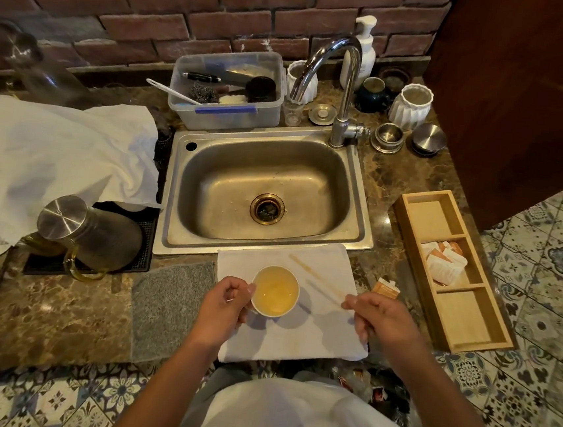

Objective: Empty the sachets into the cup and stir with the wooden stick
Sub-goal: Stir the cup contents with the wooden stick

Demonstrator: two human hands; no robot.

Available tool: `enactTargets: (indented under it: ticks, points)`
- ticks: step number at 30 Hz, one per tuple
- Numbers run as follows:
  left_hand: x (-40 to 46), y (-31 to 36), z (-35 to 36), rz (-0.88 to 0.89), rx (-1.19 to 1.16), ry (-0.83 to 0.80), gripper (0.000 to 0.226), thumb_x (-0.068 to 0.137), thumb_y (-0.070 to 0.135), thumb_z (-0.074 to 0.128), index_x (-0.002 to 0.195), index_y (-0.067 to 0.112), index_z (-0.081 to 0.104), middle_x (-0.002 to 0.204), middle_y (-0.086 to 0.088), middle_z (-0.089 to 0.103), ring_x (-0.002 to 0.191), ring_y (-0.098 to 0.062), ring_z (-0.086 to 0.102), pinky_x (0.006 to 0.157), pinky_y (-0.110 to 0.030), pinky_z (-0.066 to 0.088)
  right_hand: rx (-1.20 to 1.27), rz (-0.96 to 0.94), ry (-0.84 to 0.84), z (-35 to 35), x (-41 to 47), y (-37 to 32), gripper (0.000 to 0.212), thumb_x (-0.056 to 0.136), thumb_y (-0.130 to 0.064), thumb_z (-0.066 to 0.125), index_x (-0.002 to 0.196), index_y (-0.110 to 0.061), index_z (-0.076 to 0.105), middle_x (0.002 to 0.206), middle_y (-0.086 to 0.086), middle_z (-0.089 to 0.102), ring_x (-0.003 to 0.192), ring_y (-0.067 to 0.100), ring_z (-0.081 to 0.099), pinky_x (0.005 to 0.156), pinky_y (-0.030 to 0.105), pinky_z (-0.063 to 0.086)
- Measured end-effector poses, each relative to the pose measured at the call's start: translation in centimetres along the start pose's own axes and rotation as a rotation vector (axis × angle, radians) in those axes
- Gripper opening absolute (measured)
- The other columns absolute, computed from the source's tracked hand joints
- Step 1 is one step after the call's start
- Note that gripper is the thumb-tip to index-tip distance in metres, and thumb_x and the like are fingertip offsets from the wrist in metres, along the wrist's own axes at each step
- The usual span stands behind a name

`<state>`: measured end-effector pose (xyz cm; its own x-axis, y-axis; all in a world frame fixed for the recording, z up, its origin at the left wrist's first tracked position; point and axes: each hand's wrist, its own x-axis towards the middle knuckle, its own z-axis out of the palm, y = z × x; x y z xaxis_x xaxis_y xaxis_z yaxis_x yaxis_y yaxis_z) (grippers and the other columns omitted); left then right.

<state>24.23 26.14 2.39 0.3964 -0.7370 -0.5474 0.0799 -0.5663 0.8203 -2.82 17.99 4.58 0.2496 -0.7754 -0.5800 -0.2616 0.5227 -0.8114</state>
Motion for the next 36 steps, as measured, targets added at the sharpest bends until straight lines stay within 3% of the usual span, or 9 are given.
enactTargets:
  ticks: [4,9,16,20,25,31,36]
  points:
    - [-0.1,0.1,-0.1,0.004,-0.004,0.001,0.017,0.097,0.02,0.066,0.094,0.004,0.064,0.062,-0.003,0.058,0.05,-0.013,0.049,0.048,-0.028,0.037,0.259,0.075,0.115,-0.9,0.6,1.3,0.022,0.096,-0.02,0.065,0.087,-0.002,0.073,0.058,0.008,0.052,0.048,0.015,0.043,0.051,0.031,0.036]
    - [0.0,0.3,0.0,-0.007,-0.005,-0.001,0.013,0.096,0.017,0.066,0.096,0.004,0.065,0.062,0.0,0.061,0.05,-0.011,0.049,0.047,-0.027,0.038,0.2,0.189,0.325,-2.1,2.0,4.1,0.029,0.096,-0.03,0.066,0.091,-0.003,0.074,0.061,0.007,0.055,0.052,0.019,0.044,0.052,0.033,0.038]
    - [0.1,0.4,0.0,-0.006,0.018,0.002,0.014,0.097,0.017,0.066,0.097,0.003,0.065,0.067,-0.008,0.059,0.047,-0.009,0.049,0.044,-0.025,0.04,0.217,0.274,0.54,-1.8,2.8,6.3,0.025,0.095,-0.03,0.068,0.09,-0.006,0.073,0.068,0.007,0.055,0.057,0.016,0.044,0.051,0.029,0.038]
    - [0.1,0.3,-0.2,0.002,0.028,-0.01,0.015,0.096,0.018,0.066,0.097,0.004,0.065,0.069,-0.011,0.059,0.053,-0.015,0.05,0.044,-0.025,0.042,0.201,0.291,0.601,-1.3,3.3,7.3,0.026,0.093,-0.029,0.071,0.087,-0.004,0.072,0.07,0.008,0.06,0.06,0.017,0.047,0.052,0.03,0.041]
    - [0.1,0.3,-0.3,-0.015,0.027,-0.014,0.014,0.096,0.02,0.066,0.097,0.006,0.065,0.068,-0.007,0.061,0.055,-0.015,0.051,0.046,-0.025,0.043,0.042,0.259,0.617,-0.7,3.6,8.4,0.026,0.092,-0.034,0.07,0.081,-0.011,0.074,0.076,0.009,0.07,0.07,0.023,0.058,0.064,0.038,0.048]
    - [-0.1,0.4,-0.3,0.005,0.044,-0.021,0.014,0.097,0.02,0.065,0.097,0.006,0.065,0.069,-0.007,0.062,0.055,-0.014,0.052,0.045,-0.023,0.044,-0.12,0.261,0.568,-0.9,3.6,8.4,0.027,0.095,-0.034,0.065,0.085,-0.011,0.074,0.081,0.008,0.071,0.081,0.027,0.066,0.068,0.032,0.049]
    - [0.1,0.2,-0.5,0.01,0.052,-0.024,0.013,0.096,0.02,0.067,0.096,0.007,0.066,0.068,-0.005,0.062,0.057,-0.015,0.053,0.047,-0.023,0.044,-0.132,0.29,0.574,-1.2,3.9,8.5,0.025,0.093,-0.036,0.069,0.084,-0.013,0.075,0.079,0.006,0.073,0.077,0.025,0.067,0.078,0.043,0.059]
